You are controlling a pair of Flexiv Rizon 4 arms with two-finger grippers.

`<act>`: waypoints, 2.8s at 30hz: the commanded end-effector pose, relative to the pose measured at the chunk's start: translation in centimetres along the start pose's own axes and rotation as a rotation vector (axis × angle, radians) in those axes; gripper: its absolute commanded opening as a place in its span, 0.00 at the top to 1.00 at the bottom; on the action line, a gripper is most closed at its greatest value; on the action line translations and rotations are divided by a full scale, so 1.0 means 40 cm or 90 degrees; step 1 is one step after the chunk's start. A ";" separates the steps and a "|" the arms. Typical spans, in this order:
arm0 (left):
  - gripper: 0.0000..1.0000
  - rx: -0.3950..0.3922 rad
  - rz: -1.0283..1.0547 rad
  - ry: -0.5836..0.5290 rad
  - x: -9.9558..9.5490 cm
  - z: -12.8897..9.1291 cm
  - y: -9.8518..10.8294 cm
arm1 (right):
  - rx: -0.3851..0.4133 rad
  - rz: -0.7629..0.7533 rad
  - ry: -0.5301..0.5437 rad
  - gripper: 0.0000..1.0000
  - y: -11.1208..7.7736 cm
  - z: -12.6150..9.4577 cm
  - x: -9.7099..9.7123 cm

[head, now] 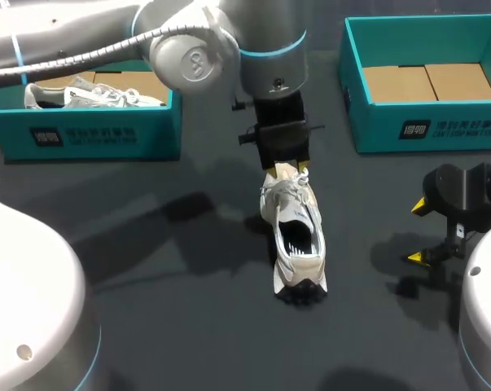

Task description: Take the shoe out of the shoebox, open the shoe tongue, remove and reinsert the insole, then place the shoe into the shoebox

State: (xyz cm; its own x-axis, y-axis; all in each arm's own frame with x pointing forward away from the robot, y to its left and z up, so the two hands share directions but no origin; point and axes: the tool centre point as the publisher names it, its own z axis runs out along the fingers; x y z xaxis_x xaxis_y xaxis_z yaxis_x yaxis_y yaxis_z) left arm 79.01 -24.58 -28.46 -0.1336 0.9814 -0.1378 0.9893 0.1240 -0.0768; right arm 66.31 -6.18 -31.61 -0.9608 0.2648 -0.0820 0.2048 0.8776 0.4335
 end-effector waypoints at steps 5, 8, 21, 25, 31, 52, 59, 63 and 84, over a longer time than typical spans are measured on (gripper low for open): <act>0.60 0.034 0.024 -0.001 0.002 0.036 -0.048 | 0.002 0.000 -0.002 0.00 0.000 -0.002 0.005; 0.61 0.058 0.031 0.009 -0.001 0.074 -0.067 | 0.002 0.000 -0.002 0.00 0.000 -0.002 0.005; 0.72 0.111 0.054 0.010 0.014 0.157 -0.120 | 0.002 0.000 -0.002 0.00 0.000 -0.002 0.005; 0.73 0.095 0.065 -0.014 0.011 0.109 -0.128 | 0.002 0.000 -0.002 0.00 0.000 -0.002 0.005; 0.71 0.103 0.072 -0.007 0.003 0.134 -0.146 | 0.002 0.000 -0.002 0.00 0.000 -0.002 0.005; 0.64 0.069 0.040 -0.050 0.044 -0.003 -0.197 | 0.002 0.000 -0.002 0.00 0.000 -0.002 0.005; 0.00 0.135 -0.092 -0.013 0.056 -0.079 -0.208 | 0.002 0.000 -0.002 0.00 0.000 -0.002 0.005; 0.00 0.135 -0.092 -0.013 0.056 -0.079 -0.208 | 0.002 0.000 -0.002 0.00 0.000 -0.002 0.005; 0.00 0.018 -0.591 -0.042 0.075 -0.109 -0.280 | 0.002 0.000 -0.002 0.00 0.000 -0.002 0.005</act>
State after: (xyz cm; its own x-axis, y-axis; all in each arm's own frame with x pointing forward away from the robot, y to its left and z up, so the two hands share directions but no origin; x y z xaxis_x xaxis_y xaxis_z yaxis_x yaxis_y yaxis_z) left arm 68.50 -22.92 -23.77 -0.6342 0.7718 -0.0451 0.7493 0.5992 -0.2818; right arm 66.31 -6.17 -31.60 -0.9608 0.2647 -0.0820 0.2048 0.8776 0.4336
